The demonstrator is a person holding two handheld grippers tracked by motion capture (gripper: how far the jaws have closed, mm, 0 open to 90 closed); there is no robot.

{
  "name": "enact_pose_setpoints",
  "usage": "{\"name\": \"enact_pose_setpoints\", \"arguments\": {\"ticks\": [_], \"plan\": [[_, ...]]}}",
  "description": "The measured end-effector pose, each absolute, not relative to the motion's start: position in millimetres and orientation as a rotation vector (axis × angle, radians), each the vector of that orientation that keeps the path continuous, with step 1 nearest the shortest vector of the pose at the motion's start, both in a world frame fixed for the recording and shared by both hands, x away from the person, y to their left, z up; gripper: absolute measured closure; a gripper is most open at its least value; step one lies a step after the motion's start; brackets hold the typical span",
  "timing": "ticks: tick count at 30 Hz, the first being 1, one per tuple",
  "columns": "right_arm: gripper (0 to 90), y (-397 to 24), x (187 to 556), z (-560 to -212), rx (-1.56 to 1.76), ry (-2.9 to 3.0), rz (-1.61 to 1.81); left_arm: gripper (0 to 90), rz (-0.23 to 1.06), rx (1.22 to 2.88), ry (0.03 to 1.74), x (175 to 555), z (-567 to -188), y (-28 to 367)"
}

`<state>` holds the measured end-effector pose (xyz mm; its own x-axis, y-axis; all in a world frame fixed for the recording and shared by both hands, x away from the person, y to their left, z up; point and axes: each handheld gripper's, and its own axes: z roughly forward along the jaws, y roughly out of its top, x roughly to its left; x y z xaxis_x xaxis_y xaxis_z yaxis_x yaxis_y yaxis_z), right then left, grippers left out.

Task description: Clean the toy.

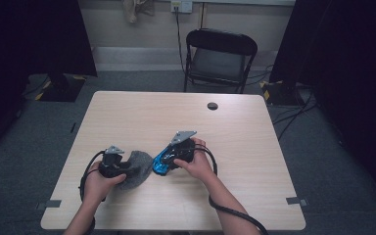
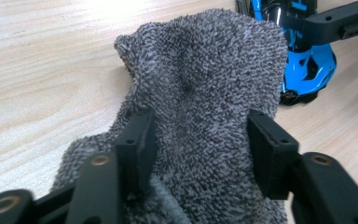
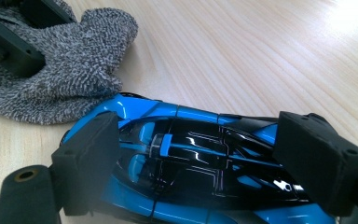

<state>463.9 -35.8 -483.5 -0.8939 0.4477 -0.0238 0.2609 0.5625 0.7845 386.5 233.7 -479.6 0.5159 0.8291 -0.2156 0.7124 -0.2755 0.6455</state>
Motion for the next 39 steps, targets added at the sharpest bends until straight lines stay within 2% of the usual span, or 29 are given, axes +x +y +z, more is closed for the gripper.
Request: {"name": "enact_pose_setpoints", "arguments": {"ticks": [4, 8, 11, 17, 24, 34, 39], "plan": [[14.3, -36, 463, -484, 0.591, 2.571, 1.245, 66.7, 0.172, 2.044, 1.273, 387, -479, 231], [14.3, -36, 463, -484, 0.588, 2.571, 1.247, 74.2, 0.150, 2.042, 1.304, 389, -477, 229], [14.3, -35, 463, -483, 0.591, 2.579, 1.237, 75.2, 0.118, 2.022, 1.318, 394, -473, 232], [14.3, -34, 464, -482, 0.597, 2.592, 1.219, 75.6, 0.160, 1.995, 1.317, 415, -463, 232], [14.4, -36, 464, -483, 0.584, 2.584, 1.237, 75.4, 0.221, 1.986, 1.294, 461, -449, 209], [14.4, -36, 463, -483, 0.578, 2.587, 1.238, 75.3, 0.206, 1.958, 1.273, 507, -466, 173], [14.4, -36, 464, -483, 0.577, 2.587, 1.239, 75.2, 0.150, 1.985, 1.256, 509, -480, 159]]}}
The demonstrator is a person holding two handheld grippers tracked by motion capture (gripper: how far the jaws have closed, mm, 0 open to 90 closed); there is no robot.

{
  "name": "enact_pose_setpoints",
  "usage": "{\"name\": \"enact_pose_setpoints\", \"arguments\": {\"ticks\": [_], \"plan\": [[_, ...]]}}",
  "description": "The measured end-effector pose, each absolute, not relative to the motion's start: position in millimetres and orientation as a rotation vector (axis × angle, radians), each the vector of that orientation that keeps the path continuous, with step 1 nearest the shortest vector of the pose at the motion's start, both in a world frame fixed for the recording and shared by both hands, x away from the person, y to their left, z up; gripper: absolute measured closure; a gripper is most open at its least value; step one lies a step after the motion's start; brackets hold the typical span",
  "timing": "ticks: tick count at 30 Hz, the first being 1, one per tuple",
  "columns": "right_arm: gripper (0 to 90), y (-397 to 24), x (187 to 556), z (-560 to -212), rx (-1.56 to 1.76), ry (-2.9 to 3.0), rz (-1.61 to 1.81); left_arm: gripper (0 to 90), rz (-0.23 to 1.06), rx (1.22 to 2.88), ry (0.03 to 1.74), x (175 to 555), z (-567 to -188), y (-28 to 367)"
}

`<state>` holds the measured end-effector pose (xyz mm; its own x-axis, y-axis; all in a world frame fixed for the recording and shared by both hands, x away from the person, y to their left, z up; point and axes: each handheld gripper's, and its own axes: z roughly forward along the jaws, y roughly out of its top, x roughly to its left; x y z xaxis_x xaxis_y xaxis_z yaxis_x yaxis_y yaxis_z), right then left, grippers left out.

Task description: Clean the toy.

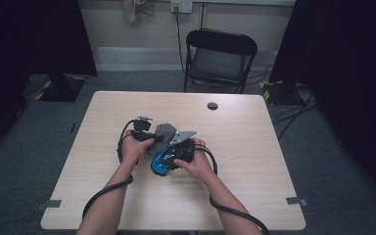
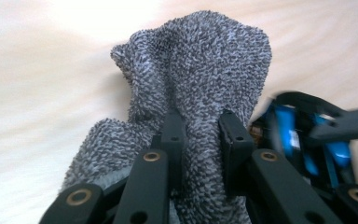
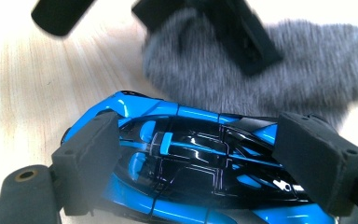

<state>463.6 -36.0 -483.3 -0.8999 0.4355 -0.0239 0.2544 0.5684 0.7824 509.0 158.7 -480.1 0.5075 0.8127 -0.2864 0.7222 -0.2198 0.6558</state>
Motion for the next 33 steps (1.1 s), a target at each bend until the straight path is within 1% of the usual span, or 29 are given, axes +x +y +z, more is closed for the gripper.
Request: {"name": "enact_pose_setpoints", "arguments": {"ticks": [2, 11, 24, 33], "plan": [[14.4, -36, 464, -484, 0.575, 2.582, 1.243, 75.2, 0.136, 1.976, 1.243, 507, -482, 157], [14.4, -36, 463, -484, 0.572, 2.578, 1.251, 75.5, 0.146, 2.012, 1.183, 499, -482, 156], [14.3, -36, 463, -484, 0.570, 2.580, 1.250, 75.6, 0.103, 1.985, 1.175, 491, -482, 165], [14.3, -35, 461, -485, 0.572, 2.576, 1.257, 75.7, 0.082, 2.004, 1.172, 484, -480, 172]]}}
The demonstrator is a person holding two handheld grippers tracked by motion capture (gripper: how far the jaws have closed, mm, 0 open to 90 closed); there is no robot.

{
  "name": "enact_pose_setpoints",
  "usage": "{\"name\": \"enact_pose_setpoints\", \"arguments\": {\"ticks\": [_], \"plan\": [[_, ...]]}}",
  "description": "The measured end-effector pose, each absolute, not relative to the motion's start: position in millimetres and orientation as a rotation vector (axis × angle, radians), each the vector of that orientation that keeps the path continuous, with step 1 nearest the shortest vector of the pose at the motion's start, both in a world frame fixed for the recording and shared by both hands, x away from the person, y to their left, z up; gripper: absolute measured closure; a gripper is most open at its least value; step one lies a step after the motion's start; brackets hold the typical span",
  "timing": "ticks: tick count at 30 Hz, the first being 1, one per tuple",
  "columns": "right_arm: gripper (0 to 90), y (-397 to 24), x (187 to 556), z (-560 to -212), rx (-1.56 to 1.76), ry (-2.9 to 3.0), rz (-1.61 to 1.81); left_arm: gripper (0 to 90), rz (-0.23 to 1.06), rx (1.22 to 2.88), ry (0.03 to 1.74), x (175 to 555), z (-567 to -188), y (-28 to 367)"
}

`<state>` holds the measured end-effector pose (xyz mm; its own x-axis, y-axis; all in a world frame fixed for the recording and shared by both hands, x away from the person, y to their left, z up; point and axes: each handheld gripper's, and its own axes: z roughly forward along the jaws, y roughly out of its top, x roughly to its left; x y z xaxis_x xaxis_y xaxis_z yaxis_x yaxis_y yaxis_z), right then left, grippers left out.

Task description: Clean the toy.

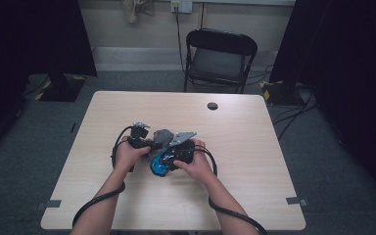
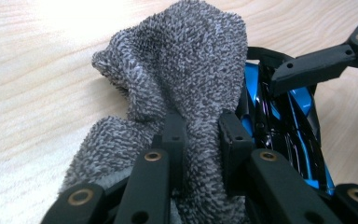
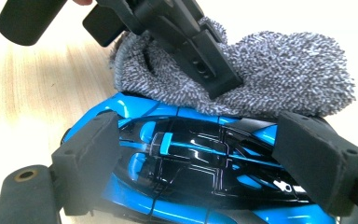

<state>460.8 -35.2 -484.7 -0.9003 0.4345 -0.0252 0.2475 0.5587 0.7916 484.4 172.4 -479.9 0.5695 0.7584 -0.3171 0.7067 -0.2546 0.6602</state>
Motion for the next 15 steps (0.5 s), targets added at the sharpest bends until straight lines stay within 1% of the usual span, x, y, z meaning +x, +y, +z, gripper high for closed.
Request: {"name": "enact_pose_setpoints", "arguments": {"ticks": [15], "plan": [[14.4, -35, 460, -486, 0.562, 2.574, 1.270, 75.6, 0.041, 2.005, 1.169, 465, -479, 192]]}}
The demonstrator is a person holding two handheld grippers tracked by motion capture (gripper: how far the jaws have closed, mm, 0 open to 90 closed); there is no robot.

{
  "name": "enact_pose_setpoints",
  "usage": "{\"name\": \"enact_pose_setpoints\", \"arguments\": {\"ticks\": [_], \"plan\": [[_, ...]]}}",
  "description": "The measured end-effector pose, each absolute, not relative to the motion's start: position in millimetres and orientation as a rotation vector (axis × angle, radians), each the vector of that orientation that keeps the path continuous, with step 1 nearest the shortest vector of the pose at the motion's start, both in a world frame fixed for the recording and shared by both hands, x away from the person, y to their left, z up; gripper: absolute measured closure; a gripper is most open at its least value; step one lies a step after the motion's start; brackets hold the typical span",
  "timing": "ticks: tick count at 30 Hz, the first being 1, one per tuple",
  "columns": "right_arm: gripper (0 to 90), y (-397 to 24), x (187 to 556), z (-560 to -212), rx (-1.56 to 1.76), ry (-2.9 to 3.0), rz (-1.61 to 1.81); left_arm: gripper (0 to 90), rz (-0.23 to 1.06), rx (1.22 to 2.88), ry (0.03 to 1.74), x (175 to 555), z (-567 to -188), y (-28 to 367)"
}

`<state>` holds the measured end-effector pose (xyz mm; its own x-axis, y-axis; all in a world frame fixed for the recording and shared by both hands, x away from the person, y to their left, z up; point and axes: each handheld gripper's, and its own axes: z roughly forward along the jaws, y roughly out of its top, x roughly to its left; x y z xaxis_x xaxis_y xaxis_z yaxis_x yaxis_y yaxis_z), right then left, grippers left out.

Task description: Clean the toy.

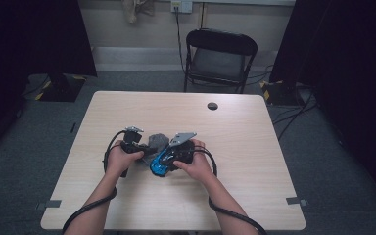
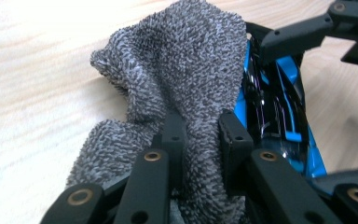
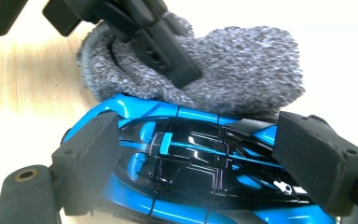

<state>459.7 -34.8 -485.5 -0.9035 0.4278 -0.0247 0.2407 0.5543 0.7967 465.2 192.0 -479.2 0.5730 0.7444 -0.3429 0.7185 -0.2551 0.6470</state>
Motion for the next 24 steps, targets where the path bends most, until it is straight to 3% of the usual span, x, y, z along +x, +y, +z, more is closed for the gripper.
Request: {"name": "enact_pose_setpoints", "arguments": {"ticks": [24], "plan": [[14.4, -33, 457, -486, 0.554, 2.576, 1.278, 75.7, 0.020, 2.031, 1.173, 433, -476, 217]]}}
